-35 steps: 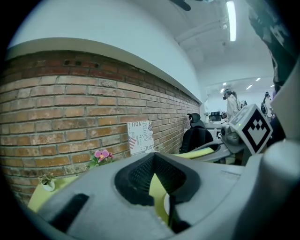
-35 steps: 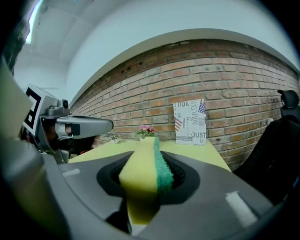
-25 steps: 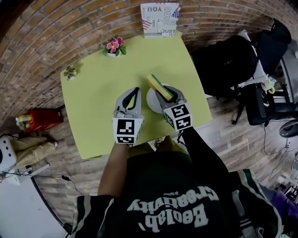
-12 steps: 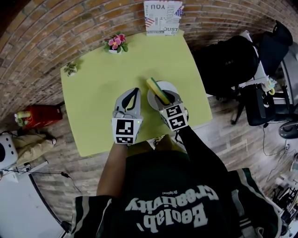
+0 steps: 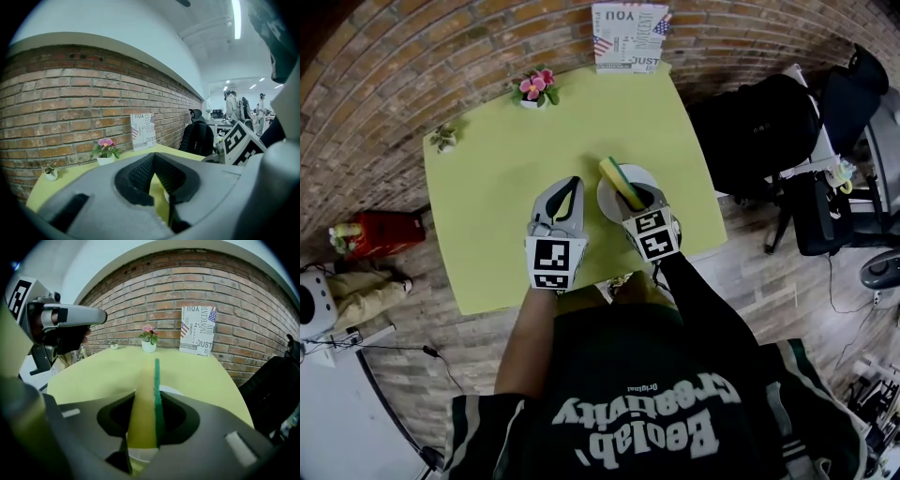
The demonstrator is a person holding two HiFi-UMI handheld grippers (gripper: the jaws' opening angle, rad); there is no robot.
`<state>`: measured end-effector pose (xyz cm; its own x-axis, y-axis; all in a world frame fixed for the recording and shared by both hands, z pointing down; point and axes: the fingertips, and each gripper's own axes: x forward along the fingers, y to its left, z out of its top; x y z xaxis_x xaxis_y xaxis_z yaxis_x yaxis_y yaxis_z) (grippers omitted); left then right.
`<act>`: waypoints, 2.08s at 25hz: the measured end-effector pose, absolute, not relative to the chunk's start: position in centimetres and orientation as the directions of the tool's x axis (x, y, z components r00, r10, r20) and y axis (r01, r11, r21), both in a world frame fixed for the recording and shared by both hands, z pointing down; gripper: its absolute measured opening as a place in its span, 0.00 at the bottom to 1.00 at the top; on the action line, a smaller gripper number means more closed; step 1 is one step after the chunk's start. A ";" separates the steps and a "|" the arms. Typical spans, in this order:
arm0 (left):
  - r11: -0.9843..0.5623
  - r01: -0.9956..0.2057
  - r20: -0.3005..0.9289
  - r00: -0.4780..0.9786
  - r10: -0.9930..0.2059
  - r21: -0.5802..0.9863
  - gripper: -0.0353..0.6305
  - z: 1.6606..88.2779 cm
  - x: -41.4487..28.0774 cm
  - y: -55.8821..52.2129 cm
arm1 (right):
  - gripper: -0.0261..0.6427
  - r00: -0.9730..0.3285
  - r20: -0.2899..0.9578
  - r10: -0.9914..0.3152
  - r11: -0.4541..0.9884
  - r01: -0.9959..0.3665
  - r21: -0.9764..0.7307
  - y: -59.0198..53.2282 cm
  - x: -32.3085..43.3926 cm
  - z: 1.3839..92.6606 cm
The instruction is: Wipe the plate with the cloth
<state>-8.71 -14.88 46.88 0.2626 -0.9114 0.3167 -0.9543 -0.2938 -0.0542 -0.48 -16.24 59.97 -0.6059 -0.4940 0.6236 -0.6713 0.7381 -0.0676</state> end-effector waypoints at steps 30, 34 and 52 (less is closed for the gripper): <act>-0.324 -0.944 0.303 0.293 -0.907 -0.056 0.06 46.4 -6.7 -15.9 | 0.25 -0.510 0.623 -0.593 0.643 -0.765 -0.014 -17.7 5.8 57.8; -0.311 -0.949 0.303 0.281 -0.911 -0.054 0.06 46.4 -7.2 -15.4 | 0.25 -0.571 0.622 -0.537 0.709 -0.705 -0.035 -15.9 2.7 57.6; -0.284 -0.958 0.310 0.254 -0.916 -0.052 0.06 46.8 -9.1 -14.4 | 0.25 -0.585 0.700 -0.410 0.789 -0.613 -0.050 -12.1 -0.8 60.1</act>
